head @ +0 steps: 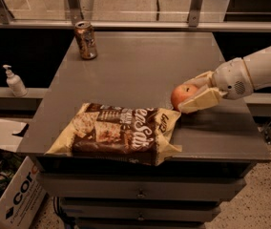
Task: Move apple near brown chip bag
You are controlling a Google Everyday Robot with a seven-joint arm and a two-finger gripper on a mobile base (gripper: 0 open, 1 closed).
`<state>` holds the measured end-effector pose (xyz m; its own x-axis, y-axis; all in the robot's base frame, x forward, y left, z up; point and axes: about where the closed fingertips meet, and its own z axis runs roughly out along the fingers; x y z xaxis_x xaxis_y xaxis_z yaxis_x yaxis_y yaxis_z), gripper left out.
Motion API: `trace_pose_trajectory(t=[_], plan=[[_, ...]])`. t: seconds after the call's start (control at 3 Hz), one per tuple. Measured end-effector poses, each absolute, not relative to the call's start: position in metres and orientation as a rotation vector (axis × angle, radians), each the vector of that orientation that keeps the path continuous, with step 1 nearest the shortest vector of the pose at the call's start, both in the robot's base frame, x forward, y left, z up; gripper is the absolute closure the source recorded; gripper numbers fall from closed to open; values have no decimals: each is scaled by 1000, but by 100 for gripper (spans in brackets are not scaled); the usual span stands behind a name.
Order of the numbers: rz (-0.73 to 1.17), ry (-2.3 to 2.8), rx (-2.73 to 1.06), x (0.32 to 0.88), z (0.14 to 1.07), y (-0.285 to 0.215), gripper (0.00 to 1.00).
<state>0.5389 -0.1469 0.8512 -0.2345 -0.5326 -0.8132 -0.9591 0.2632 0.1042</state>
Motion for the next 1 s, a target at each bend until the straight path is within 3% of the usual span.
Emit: trace_pose_trajectory(t=[0.33, 1.0], plan=[[826, 1873, -1354, 539, 850, -145, 5], [833, 1865, -1356, 541, 851, -143, 0]])
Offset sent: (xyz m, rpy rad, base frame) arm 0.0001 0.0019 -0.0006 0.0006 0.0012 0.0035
